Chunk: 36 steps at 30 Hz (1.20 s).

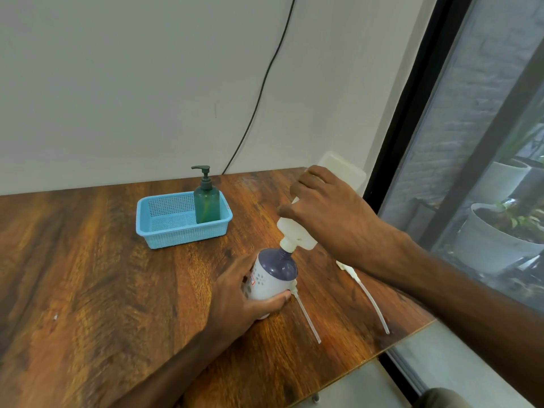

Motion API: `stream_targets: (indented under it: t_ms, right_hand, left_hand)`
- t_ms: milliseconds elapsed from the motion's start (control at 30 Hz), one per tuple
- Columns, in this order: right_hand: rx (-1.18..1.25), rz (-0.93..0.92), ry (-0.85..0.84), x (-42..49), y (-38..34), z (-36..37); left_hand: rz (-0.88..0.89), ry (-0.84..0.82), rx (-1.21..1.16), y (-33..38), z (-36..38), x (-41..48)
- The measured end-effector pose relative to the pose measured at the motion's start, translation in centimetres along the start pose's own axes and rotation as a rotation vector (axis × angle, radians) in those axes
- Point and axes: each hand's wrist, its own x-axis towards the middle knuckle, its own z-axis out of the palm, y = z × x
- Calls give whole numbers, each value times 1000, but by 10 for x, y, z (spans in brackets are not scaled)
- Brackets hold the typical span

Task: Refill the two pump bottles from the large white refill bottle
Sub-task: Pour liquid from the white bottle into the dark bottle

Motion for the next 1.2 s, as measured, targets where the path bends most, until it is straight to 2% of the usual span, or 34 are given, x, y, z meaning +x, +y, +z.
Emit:
stream_targets:
  t_ms: [1200]
  right_hand:
    - [-17, -9, 23, -1, -2, -7]
  left_hand:
    - [-10, 2, 35, -1, 1, 0]
